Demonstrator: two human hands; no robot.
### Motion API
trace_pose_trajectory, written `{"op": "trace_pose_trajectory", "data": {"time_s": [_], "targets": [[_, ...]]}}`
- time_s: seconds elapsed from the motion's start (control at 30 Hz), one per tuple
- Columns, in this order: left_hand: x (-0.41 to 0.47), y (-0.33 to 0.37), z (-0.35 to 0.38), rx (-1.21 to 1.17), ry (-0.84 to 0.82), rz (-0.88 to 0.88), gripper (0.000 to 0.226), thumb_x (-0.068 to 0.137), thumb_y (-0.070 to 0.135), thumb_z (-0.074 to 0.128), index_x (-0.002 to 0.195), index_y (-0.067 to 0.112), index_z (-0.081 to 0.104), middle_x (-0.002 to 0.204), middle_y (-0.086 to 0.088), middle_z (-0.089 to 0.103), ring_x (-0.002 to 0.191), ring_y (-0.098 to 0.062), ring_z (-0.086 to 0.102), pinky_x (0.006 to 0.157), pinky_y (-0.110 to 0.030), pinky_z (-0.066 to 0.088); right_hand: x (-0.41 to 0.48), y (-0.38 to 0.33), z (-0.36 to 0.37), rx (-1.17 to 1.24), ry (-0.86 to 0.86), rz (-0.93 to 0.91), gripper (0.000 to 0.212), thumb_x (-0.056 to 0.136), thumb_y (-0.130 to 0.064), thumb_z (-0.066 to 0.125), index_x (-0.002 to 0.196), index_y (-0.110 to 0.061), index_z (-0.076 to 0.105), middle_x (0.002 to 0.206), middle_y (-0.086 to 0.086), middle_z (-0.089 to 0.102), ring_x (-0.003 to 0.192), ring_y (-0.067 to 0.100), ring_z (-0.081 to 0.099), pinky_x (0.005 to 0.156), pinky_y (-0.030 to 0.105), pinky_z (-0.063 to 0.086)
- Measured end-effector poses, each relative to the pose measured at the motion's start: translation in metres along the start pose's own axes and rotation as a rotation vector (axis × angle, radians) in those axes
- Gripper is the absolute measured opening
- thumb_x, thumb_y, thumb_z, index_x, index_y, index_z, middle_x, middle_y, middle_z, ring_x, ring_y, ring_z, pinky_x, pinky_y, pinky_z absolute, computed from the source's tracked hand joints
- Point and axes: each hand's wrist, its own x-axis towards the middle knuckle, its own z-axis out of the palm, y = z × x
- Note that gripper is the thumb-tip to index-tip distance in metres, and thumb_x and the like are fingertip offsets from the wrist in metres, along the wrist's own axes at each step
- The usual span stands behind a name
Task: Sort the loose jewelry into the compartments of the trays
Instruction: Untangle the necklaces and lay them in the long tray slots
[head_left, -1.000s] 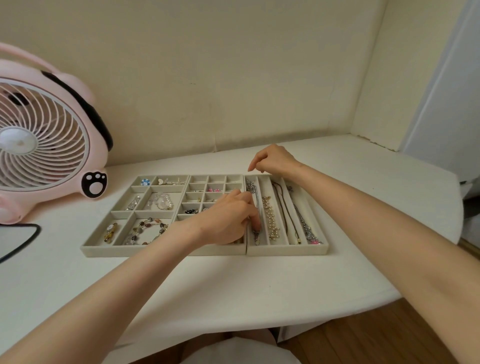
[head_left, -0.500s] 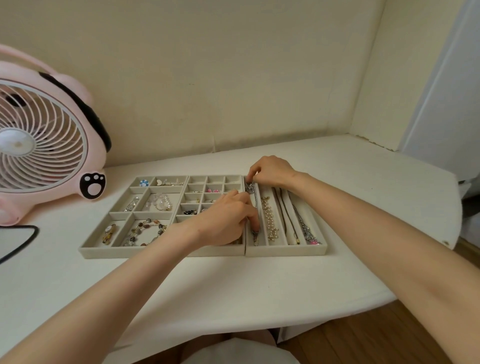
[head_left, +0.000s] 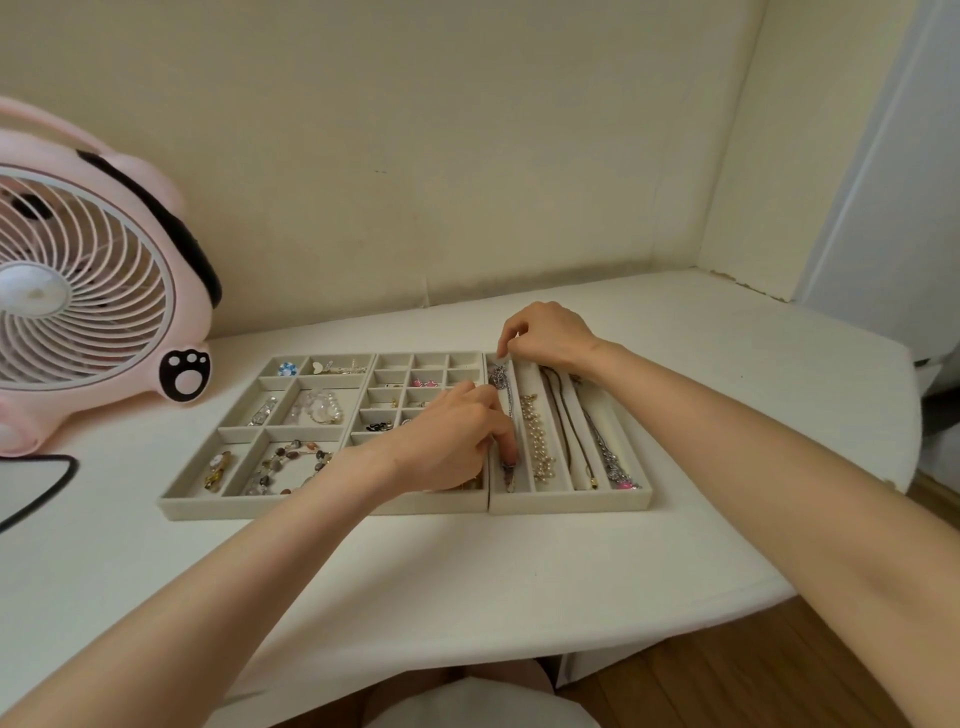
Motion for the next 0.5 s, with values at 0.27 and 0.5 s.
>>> {"op": "trace_pose_trajectory", "data": {"time_s": [0.27,0.5], "targets": [[0.001,0.000,0.000,-0.043,0.068,0.001,0.039,0.088,-0.005,0.038,0.107,0.020,0.061,0.105,0.004,0.048,0.100,-0.013,0.038,0.091,-0.026,0.033,-0.008,0.012,-0.019,0.155,-0.134,0.010,0.015,0.080,-0.013,0.059,0.080,-0.020,0.072,0.062,-0.016,0.053,0.062,0.003,0.046,0.060,0.023,0.034],[0.006,0.000,0.002,-0.032,0.168,-0.021,0.031,0.090,-0.001,0.040,0.103,0.017,0.061,0.100,0.006,0.045,0.101,-0.014,0.040,0.085,-0.024,0.033,-0.021,0.013,-0.016,-0.093,-0.331,-0.018,0.011,0.074,-0.027,0.073,0.084,-0.026,0.069,0.083,-0.015,0.062,0.081,0.006,0.055,0.064,0.025,0.039]]}}
